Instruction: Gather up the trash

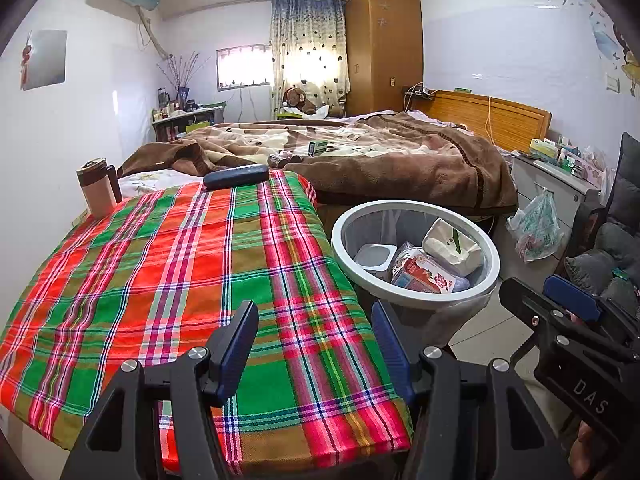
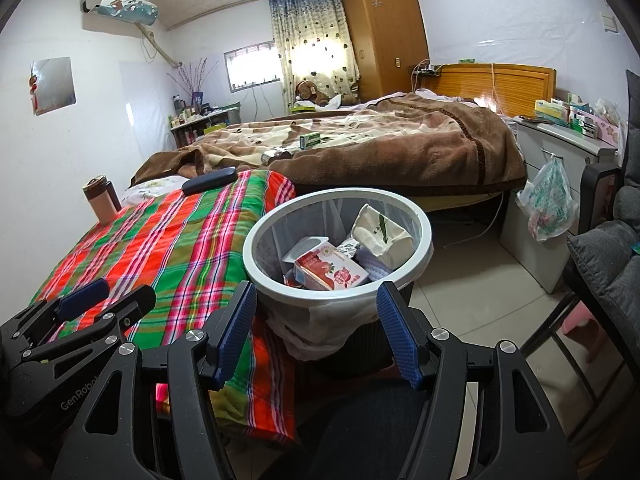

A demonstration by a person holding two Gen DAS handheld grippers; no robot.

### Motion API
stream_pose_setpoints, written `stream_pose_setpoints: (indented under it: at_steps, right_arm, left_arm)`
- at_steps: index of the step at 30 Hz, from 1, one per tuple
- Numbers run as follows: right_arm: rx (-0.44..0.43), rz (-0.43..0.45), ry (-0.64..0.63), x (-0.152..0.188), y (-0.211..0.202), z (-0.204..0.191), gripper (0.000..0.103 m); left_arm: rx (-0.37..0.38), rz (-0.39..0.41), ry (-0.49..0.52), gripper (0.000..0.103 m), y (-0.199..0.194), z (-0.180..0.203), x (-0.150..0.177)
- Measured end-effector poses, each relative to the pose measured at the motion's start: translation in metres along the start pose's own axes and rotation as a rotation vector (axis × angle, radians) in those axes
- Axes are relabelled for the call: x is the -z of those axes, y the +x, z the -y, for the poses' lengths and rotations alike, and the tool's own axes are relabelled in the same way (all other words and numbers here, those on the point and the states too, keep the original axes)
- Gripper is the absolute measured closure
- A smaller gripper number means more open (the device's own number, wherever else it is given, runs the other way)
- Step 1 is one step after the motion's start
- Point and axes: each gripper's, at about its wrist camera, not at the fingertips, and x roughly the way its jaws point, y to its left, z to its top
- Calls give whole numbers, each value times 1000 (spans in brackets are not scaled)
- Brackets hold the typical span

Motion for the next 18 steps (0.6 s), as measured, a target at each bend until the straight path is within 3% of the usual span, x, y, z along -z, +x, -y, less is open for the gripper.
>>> stream_pose_setpoints:
  at_steps: [18]
  right_arm:
    - [-1, 2, 0, 0, -2, -1, 39]
  left_arm:
    - [-3, -2, -6, 44, -2, 0, 2]
